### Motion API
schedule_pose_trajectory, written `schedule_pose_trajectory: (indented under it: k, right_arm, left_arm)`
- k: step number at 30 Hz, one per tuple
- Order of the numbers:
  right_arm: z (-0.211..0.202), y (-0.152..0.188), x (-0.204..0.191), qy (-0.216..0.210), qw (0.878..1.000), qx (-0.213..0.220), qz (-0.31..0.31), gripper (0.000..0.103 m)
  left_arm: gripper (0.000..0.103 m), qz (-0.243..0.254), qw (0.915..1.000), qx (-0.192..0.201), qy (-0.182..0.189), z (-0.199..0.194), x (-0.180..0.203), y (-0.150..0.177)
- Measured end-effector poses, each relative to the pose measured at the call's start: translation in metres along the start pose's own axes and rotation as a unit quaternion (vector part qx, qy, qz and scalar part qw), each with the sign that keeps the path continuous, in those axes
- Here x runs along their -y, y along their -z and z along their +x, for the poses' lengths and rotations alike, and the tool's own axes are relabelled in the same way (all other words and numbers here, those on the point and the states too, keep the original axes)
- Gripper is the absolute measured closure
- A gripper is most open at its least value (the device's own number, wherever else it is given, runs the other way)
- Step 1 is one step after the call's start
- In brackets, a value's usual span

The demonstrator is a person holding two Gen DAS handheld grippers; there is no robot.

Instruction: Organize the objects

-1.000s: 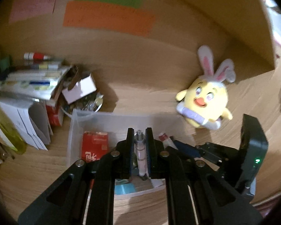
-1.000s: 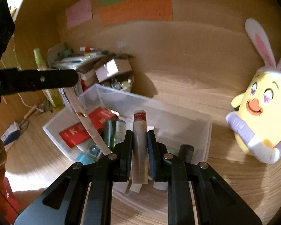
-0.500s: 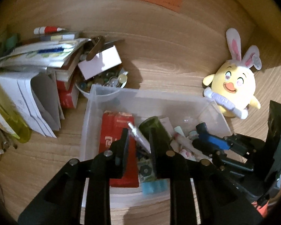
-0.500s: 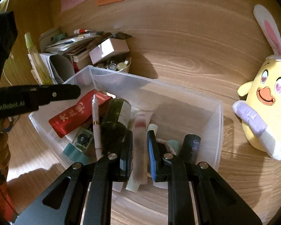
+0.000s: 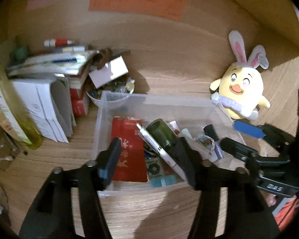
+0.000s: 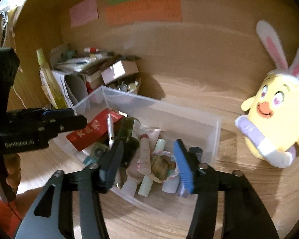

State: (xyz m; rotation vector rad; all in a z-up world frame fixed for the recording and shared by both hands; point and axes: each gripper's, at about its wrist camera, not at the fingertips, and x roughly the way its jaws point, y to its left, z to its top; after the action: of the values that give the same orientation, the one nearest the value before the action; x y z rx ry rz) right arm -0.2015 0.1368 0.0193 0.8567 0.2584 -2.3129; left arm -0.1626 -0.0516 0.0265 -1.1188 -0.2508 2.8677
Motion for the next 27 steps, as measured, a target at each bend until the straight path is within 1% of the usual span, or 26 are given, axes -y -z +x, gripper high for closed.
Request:
schedule_pose_trajectory:
  k: [1, 2, 3, 6, 10, 13, 20, 27]
  right_arm:
    - [-0.004, 0.0, -0.001, 0.002, 1.0, 0.004, -0.001, 0.037]
    - [-0.011, 0.001, -0.003, 0.005, 1.0, 0.011, -0.001, 0.034]
    - [-0.015, 0.002, -0.004, 0.007, 1.0, 0.015, -0.001, 0.029]
    - [-0.028, 0.005, -0.005, 0.013, 1.0, 0.027, 0.002, 0.021]
    - [-0.04, 0.013, -0.006, 0.018, 0.999, 0.036, 0.008, 0.019]
    - [-0.044, 0.02, -0.005, 0.023, 0.999, 0.041, 0.019, 0.014]
    - [-0.047, 0.042, -0.006, 0.026, 0.998, 0.035, 0.035, 0.013]
    - [-0.052, 0.051, -0.011, 0.021, 0.999, 0.035, 0.033, 0.013]
  left_arm:
    - [0.036, 0.005, 1.0, 0.006, -0.003, -0.004, 0.002, 0.001]
    - [0.034, 0.011, 0.9999, 0.011, -0.004, -0.008, 0.005, 0.002]
    - [0.032, 0.012, 0.9998, 0.014, -0.003, -0.01, 0.006, 0.003]
    - [0.025, 0.019, 0.9997, 0.018, 0.001, -0.015, 0.011, 0.007]
    - [0.015, 0.034, 0.9989, 0.033, -0.009, -0.022, 0.018, 0.014]
    - [0.012, 0.045, 0.9979, 0.043, -0.02, -0.025, 0.022, 0.023]
    - [0.011, 0.047, 0.9982, 0.031, -0.022, -0.02, 0.025, 0.043]
    - [0.01, 0.033, 0.9989, 0.029, -0.015, -0.023, 0.023, 0.056]
